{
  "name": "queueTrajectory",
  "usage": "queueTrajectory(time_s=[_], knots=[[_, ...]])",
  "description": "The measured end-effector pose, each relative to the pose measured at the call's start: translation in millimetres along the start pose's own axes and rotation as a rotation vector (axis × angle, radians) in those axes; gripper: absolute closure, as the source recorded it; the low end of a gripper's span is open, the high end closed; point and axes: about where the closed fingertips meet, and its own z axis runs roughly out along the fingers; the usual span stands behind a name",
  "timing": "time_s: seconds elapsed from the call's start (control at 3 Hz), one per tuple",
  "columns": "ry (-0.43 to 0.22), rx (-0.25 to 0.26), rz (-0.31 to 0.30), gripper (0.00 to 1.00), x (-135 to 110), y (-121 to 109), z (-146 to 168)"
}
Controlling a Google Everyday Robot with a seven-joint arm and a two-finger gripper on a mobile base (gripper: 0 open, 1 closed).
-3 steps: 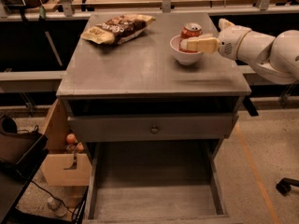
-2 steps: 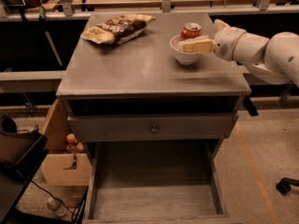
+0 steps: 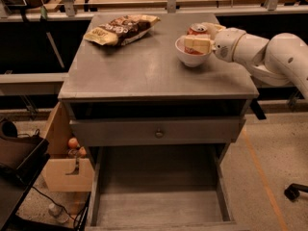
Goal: Pick coke can from white bowl and place on counter
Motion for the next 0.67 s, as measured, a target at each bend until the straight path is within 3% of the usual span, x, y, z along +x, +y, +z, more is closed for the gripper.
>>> queueTrajectory(time_s=[0.67], knots=[[-0.001, -0.009, 0.001, 0.85, -0.4, 4.1, 4.7]])
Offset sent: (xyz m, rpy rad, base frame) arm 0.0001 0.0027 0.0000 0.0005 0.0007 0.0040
